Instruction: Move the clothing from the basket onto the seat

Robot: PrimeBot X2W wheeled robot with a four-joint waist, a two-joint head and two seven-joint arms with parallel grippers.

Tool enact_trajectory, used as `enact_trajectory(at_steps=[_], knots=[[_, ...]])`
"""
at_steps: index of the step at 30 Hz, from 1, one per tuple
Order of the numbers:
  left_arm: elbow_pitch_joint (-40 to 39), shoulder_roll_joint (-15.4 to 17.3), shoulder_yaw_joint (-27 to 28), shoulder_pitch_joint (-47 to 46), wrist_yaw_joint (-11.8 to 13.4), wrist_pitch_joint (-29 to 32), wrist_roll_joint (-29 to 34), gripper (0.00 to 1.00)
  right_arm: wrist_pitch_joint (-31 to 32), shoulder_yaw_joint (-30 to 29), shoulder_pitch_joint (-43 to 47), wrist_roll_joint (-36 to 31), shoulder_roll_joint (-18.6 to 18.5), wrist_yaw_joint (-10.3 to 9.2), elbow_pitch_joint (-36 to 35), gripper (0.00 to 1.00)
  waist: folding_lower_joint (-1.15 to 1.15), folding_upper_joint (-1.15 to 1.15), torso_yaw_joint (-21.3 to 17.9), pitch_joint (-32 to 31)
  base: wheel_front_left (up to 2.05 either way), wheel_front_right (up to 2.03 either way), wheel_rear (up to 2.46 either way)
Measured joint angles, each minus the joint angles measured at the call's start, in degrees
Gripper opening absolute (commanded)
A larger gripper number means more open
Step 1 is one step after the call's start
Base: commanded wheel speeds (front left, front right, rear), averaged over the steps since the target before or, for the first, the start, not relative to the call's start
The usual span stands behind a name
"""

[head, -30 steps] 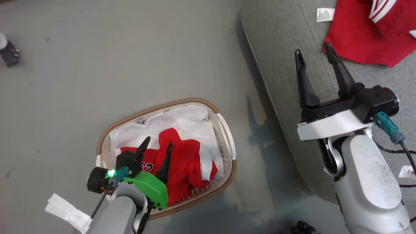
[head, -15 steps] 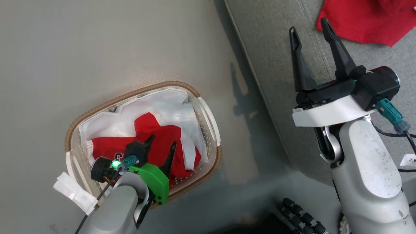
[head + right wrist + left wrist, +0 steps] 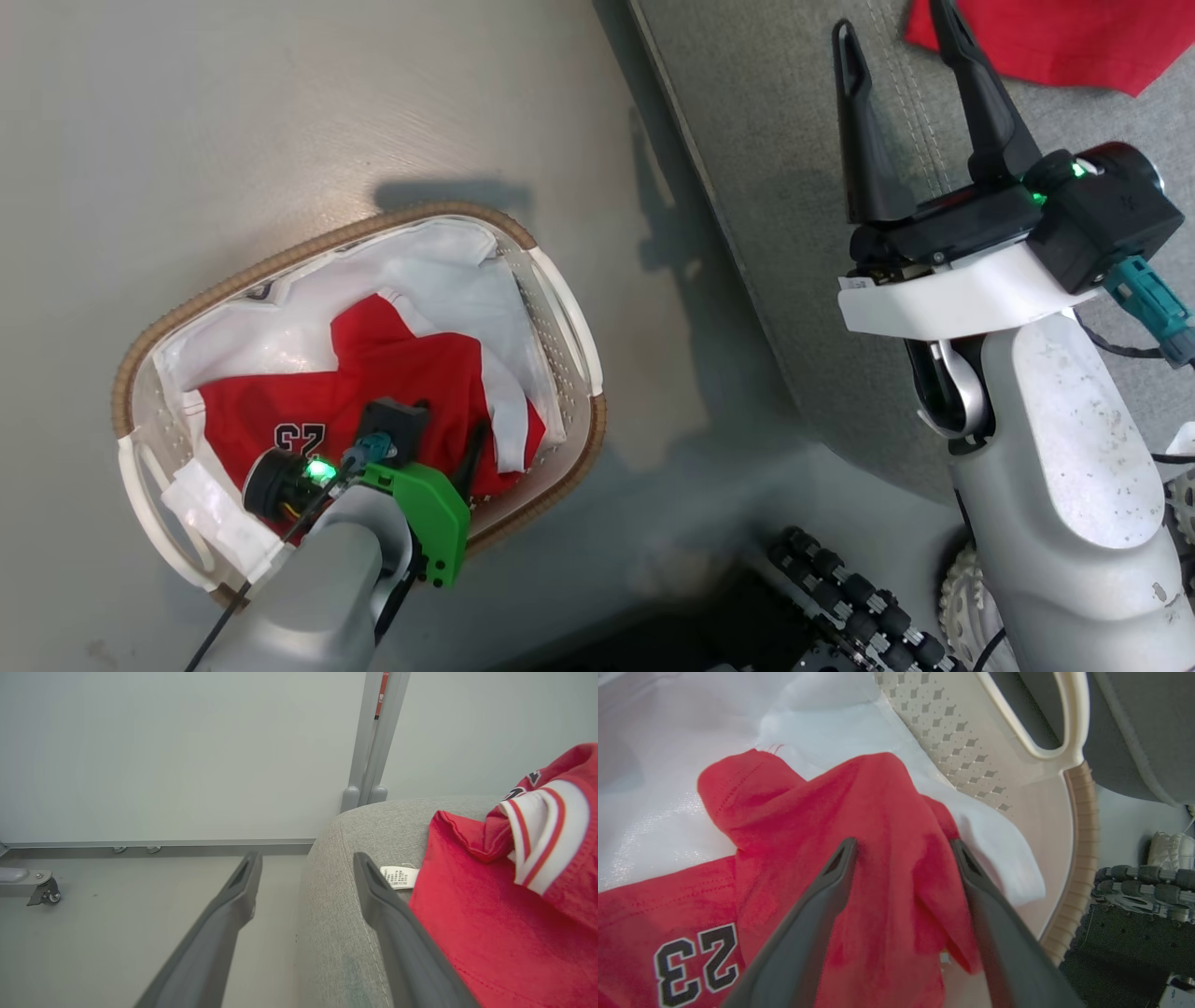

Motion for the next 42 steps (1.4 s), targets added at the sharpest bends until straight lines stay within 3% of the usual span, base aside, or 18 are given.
enact_trajectory(at_steps=[24,26,42], knots=[[8.2,0.2,-12.3,-9.1,0.0,1.9,-10.1,1.0,0.0,1.7,-2.4,0.4,0.0,0.0,-4.1,1.0,0.0,0.0,-0.4,5.9,0.0,0.0,0.0],[8.3,0.2,-13.1,-9.1,0.0,2.0,-10.7,0.0,0.0,1.8,-2.5,0.4,0.0,0.0,-4.0,1.0,0.0,0.0,-0.4,5.8,0.0,0.0,0.0],[4.4,0.8,-15.7,-7.9,0.0,0.0,-14.7,0.0,0.0,1.5,-1.7,0.2,0.0,0.0,-0.8,1.0,-0.01,0.0,0.7,-0.2,0.0,0.0,0.0]])
